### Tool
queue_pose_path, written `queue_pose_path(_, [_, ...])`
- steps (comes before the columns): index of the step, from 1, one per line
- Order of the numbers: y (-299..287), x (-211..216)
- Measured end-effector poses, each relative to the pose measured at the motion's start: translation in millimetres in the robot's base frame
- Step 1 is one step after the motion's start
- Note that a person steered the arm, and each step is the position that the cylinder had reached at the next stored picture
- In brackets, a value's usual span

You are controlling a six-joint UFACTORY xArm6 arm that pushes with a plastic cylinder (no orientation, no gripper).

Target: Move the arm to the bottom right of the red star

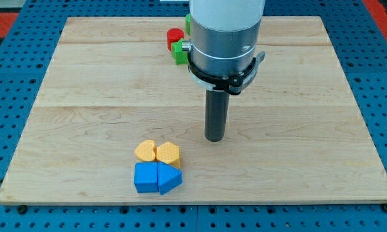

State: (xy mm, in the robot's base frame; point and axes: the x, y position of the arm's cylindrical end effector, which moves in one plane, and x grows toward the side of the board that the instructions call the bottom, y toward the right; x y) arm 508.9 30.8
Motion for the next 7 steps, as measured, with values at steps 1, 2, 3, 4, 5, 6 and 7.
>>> queue_pose_path(1, [-1.3, 0.0])
queue_pose_path(2, [-0.4, 0.0])
queue_pose_path(3, [-0.2, 0.0])
queue_pose_path(4, [-0.2, 0.0])
queue_pose_path(5, [2.6, 0.0])
queue_pose_path(6, [8.0, 0.0])
queue_pose_path(7, [14.6, 0.0])
